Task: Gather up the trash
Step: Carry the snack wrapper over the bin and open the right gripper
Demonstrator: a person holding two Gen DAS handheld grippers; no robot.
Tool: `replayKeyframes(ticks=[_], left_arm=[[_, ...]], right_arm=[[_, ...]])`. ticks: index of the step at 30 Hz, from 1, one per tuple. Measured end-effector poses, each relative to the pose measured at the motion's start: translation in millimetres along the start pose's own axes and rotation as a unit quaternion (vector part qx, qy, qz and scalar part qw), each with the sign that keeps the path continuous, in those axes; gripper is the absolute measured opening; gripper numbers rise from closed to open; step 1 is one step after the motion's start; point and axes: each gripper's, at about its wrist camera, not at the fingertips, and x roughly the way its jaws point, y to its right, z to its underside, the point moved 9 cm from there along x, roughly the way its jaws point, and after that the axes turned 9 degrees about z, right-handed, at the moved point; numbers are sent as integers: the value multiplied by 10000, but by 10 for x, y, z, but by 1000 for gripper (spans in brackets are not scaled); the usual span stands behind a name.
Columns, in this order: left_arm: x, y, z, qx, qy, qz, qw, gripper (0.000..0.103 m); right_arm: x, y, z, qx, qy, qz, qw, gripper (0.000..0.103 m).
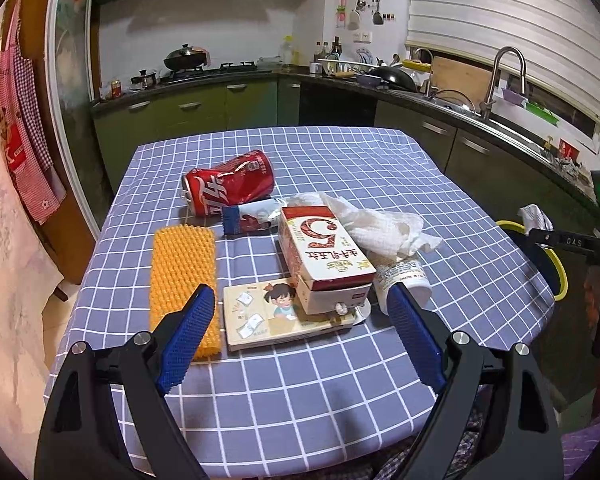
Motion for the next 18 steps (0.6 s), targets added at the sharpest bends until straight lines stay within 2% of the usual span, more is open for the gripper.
replayKeyframes(ticks=[5,8,10,12,18], left_arm=[[61,103,-11,119,-76,33,9999,87],[87,153,-23,158,-97,52,9998,87],[104,188,-20,177,-127,71,9997,87],[108,227,-18,224,-150,77,9996,87],[154,252,-10,218,-204,103,9995,88]], right_arm=[[274,520,34,368,-198,397,9983,53],[418,656,24,417,-266,563,9972,55],[504,781,9,516,-280,712,9957,69],[495,819,-5,556,-183,817,9949,70],[318,692,20,510,24,631,9967,70]])
